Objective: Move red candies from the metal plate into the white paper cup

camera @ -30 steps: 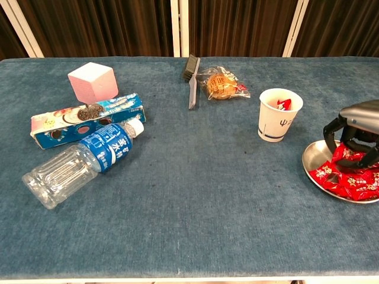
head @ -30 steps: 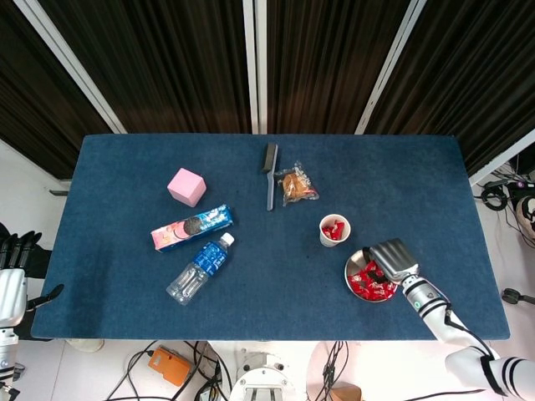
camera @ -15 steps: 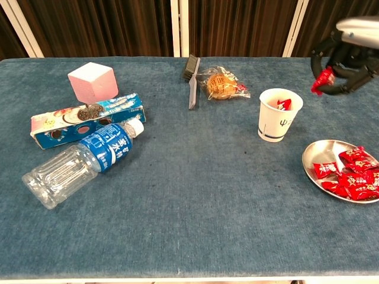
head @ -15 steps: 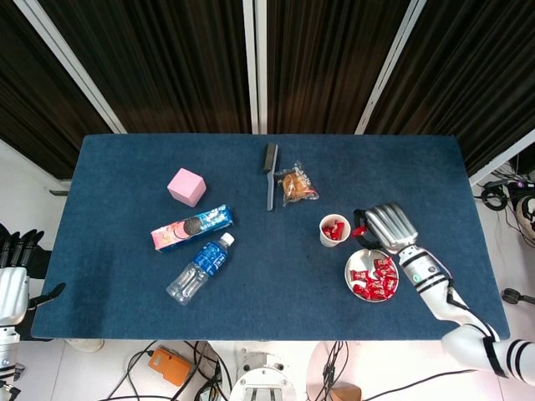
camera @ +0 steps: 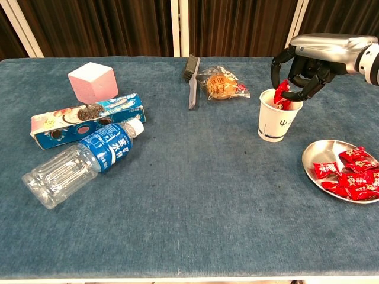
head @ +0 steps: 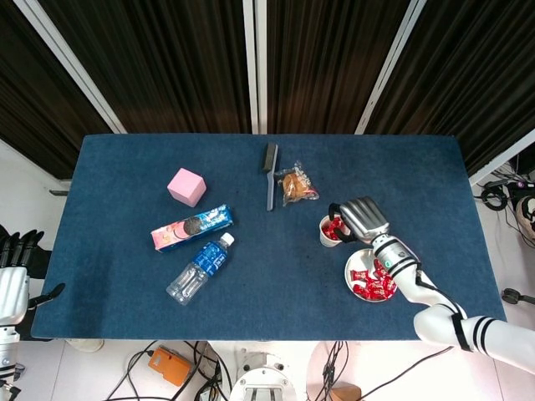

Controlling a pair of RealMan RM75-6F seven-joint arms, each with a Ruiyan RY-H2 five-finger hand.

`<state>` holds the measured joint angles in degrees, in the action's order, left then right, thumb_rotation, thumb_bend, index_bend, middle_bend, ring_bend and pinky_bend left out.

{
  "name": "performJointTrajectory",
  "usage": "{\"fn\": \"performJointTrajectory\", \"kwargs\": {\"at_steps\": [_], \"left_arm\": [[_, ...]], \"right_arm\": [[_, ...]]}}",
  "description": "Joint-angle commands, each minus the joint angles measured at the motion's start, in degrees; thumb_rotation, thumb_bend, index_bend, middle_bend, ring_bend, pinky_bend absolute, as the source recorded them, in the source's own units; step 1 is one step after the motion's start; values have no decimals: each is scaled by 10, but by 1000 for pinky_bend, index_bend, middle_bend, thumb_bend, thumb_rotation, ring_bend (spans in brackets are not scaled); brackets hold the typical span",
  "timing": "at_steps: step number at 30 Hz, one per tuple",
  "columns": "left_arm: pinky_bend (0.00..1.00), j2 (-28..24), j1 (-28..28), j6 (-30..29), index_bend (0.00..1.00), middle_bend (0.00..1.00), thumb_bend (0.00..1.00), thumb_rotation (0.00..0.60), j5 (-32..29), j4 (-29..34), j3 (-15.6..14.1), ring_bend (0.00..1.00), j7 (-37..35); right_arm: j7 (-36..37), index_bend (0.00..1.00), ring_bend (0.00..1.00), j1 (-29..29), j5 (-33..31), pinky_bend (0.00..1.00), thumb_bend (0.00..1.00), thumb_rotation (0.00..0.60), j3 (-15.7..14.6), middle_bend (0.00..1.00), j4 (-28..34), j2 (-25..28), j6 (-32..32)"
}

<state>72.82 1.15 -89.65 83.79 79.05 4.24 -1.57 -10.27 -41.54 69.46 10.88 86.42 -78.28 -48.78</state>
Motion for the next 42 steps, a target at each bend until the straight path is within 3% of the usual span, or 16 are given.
{"fn": "performJointTrajectory", "kwargs": {"at_steps": [1,7,13,17,20,27,42], "left_arm": [[0,0,0,0,90,87,3,600,0,0,0,0,0],[0,2,0,1,90,87,3,600,0,-2,0,0,-3],[0,4,2,0,91,87,3,600,3,-4,-1,0,-4],[0,6,2,0,90,87,3,600,6,-4,-2,0,-3],[0,7,1,-2,90,87,3,600,7,-4,-3,0,-3],[0,6,-3,-7,90,87,3,600,7,-6,-4,0,-6],[0,10,0,-1,91,87,3,600,3,-13,-2,0,-9]], "right_arm": [[5,432,1000,4,9,1000,530,600,-3,925,2,3,-12],[29,391,1000,36,55,1000,516,600,-17,925,33,33,-72],[30,457,1000,90,114,1000,479,600,-84,925,79,77,-109],[27,470,1000,121,127,1000,385,600,-126,925,81,72,-113],[15,478,1000,134,126,1000,360,600,-139,925,68,56,-114],[3,492,1000,143,117,1000,360,600,-135,925,27,18,-114],[-10,512,1000,144,90,1000,361,600,-123,925,-3,-9,-87]]}}
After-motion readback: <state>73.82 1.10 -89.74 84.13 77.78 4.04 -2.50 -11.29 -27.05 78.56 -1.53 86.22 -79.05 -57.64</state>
